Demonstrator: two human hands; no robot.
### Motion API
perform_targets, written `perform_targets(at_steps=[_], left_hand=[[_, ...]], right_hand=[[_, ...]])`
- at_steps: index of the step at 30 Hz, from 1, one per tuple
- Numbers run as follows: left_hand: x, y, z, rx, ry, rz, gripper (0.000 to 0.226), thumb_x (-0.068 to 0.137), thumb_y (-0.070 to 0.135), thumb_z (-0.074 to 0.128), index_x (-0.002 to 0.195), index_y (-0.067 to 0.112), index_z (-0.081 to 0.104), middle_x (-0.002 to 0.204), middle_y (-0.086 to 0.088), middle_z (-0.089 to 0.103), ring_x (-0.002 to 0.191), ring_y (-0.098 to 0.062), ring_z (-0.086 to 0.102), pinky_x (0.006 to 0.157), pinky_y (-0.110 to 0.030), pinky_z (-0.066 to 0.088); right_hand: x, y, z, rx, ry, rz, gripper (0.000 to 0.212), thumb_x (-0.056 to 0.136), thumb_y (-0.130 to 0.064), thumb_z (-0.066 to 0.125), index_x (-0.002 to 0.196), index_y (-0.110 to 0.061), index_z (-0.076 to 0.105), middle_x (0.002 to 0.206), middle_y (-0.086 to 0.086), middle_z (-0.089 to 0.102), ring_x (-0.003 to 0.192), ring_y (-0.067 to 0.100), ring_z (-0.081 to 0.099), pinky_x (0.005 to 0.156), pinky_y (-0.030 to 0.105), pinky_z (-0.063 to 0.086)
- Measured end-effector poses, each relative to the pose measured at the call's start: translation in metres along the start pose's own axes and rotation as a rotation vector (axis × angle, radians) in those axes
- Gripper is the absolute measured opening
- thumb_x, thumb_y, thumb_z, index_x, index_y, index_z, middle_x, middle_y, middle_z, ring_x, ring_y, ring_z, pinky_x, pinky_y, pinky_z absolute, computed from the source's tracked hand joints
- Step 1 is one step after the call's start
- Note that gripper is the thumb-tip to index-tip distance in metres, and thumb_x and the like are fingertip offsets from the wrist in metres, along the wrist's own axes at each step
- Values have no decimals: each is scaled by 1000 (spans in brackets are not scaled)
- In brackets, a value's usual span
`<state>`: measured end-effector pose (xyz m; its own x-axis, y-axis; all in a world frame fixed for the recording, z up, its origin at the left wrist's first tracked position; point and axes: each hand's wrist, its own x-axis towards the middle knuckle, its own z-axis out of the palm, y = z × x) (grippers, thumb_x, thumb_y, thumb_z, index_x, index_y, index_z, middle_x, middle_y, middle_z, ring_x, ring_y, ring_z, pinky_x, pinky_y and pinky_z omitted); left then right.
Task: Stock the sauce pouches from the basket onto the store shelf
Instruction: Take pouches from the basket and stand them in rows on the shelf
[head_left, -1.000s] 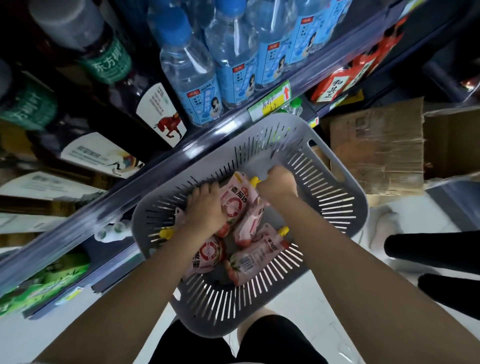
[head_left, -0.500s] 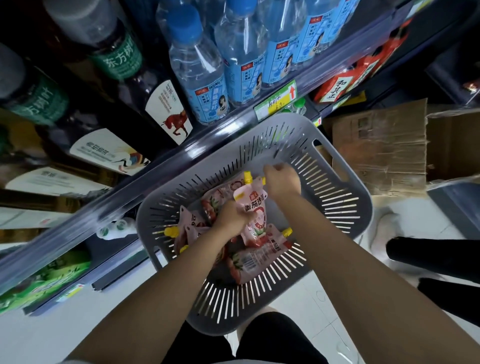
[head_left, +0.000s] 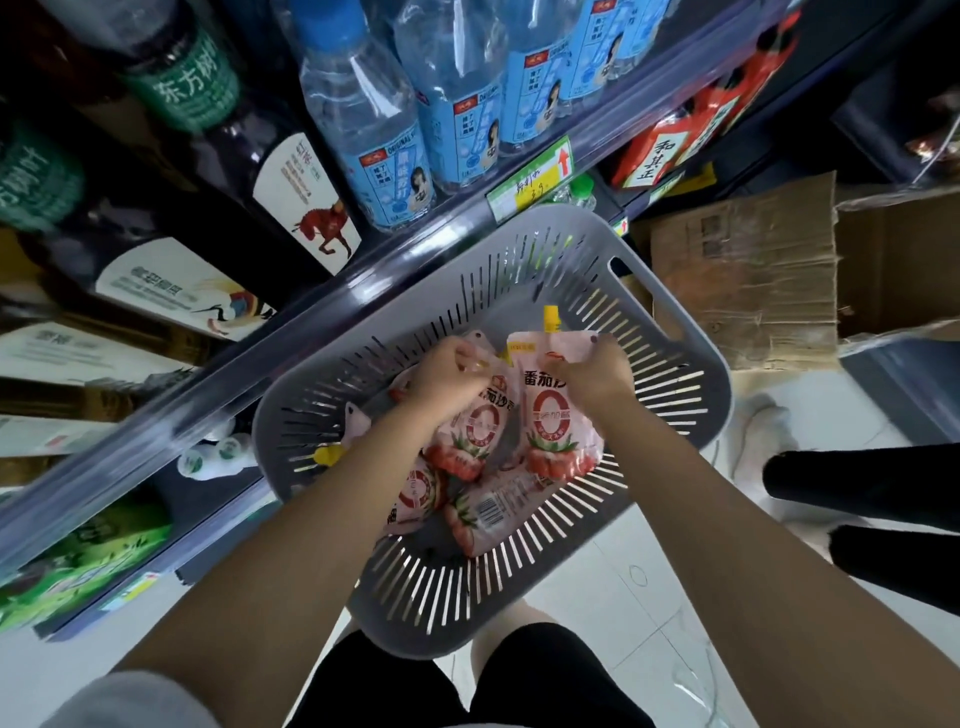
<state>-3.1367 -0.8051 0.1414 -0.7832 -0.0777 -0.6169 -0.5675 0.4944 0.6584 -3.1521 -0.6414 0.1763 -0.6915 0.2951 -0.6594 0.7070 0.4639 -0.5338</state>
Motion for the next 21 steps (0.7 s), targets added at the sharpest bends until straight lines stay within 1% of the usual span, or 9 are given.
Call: perform_targets(at_steps=[3,6,8,10,12,14,16,18,21], left_hand=[[2,-5,17,482,57,211,68,73,22,77,130,9,44,131,-10,47,119,-27,48,94,-35,43],[2,-9,35,682,19,213,102,66,37,82,144,12,22,148,-13,22,133,-34,31,105,-43,34],[3,-12,42,746,-4,193,108,65,35,82,146,14,14,150,-13,12,135,-37,23,109,-46,30],[3,-14,45,714,7,175,108,65,24,81,147,14,11,149,-13,11,136,-39,20,112,-47,27],[2,-15,45,637,19,141,110,64,13,80,147,15,10,146,-14,12,135,-41,22,111,-48,29],[1,-12,46,576,1,104,113,63,6,80,148,17,7,146,-16,15,133,-40,28,106,-45,36],[0,-9,45,544,-22,83,114,62,2,80,148,18,7,144,-19,27,128,-39,38,97,-43,43],[-1,-7,44,515,-42,83,110,61,-2,79,146,19,13,138,-18,38,124,-37,45,91,-40,47],[-4,-8,44,464,-73,68,114,62,-7,78,149,21,9,146,-16,34,129,-36,42,95,-40,46]], right_hand=[[0,2,-5,-111,84,-71,56,85,-24,70,127,-4,39,115,18,61,105,36,61,76,39,50],[0,4,-10,-57,100,-82,60,87,-23,68,130,-1,33,123,20,57,109,36,59,75,37,49],[-2,6,-12,-14,100,-82,59,86,-25,69,127,-1,33,126,20,55,109,36,59,73,34,47],[-5,9,-14,18,89,-67,67,85,-28,70,130,1,31,129,20,53,110,36,59,80,36,52],[-9,12,-15,51,70,-46,70,83,-29,71,132,-1,30,130,20,52,109,36,60,85,45,55],[-12,13,-16,89,59,-47,60,83,-28,72,123,-4,34,126,20,54,105,35,61,83,48,55],[-15,11,-16,110,57,-59,54,84,-27,71,118,-6,34,123,21,55,104,36,62,82,50,55],[-17,8,-18,104,60,-78,50,86,-28,69,112,-7,33,120,21,56,100,35,62,79,47,56],[-20,5,-22,92,72,-112,45,86,-29,69,102,-12,30,116,19,57,99,34,61,74,41,54]])
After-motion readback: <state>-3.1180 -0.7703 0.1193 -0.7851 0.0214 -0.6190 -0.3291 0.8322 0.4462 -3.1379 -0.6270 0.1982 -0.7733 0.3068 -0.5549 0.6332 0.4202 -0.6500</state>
